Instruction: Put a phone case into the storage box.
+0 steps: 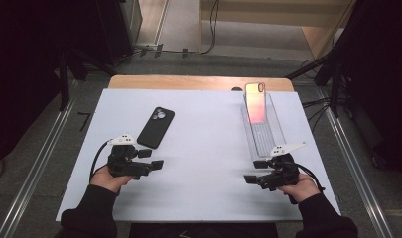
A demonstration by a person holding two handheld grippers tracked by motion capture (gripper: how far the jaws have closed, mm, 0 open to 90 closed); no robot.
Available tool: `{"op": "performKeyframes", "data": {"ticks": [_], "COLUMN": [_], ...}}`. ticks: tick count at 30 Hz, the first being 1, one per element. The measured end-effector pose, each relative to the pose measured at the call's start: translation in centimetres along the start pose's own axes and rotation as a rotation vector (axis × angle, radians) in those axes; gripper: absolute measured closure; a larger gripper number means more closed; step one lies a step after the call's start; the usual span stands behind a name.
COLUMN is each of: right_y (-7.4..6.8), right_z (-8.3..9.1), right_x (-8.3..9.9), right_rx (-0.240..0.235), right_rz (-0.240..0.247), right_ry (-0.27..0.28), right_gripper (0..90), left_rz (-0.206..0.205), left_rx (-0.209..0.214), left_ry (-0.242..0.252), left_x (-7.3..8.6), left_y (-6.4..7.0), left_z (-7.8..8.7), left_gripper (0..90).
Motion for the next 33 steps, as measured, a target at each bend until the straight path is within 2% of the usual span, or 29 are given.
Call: {"op": "performKeyframes", "data": {"ticks": [3, 6, 10, 14, 20, 26, 28, 33], "right_y": [0.0, 0.0, 0.3, 0.2, 0.2, 0.2, 0.3, 0.3], "right_z": [-0.2, -0.4, -0.5, -0.2, -0.3, -0.3, -0.3, -0.2], "right_x": [-0.2, -0.4, -0.1, 0.1, 0.0, 0.0, 0.1, 0.1], "right_rx": [0.000, -0.003, 0.005, 0.001, -0.002, 0.003, 0.007, 0.007], "right_rz": [0.004, 0.017, 0.006, 0.005, 0.007, 0.004, 0.005, 0.006], "right_ry": [0.004, 0.007, -0.008, 0.002, 0.000, 0.000, -0.002, 0.003], "right_gripper": [21.7, 21.6, 21.6, 21.6, 21.6, 21.6, 21.6, 21.6], "left_rz": [-0.006, 0.009, 0.032, 0.031, 0.052, 0.055, 0.048, 0.040], "left_rx": [-0.013, -0.020, -0.027, -0.045, -0.064, -0.090, -0.100, -0.136], "left_ry": [0.000, 0.002, 0.012, 0.017, 0.028, 0.019, 0.013, 0.014], "left_x": [-0.2, -0.4, -0.9, -1.2, -1.7, -2.3, -2.5, -3.2], "left_y": [-0.4, -0.9, -1.5, -1.9, -2.6, -3.5, -3.8, -4.4], "left_z": [-0.1, -0.2, -0.4, -0.6, -0.4, -0.9, -1.0, -1.4], "left_gripper": [24.9, 24.9, 24.9, 24.9, 24.9, 24.9, 21.9, 21.6]}}
Point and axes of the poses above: each handheld gripper's, and its own axes: z roughly backward along the jaws, x roughly out of its underside, y roughly to its right, the point moved 5 cm from there along -z, roughly forward along the jaws, and after that the axes turned 2 degrees about z, right-handed, at the moved point
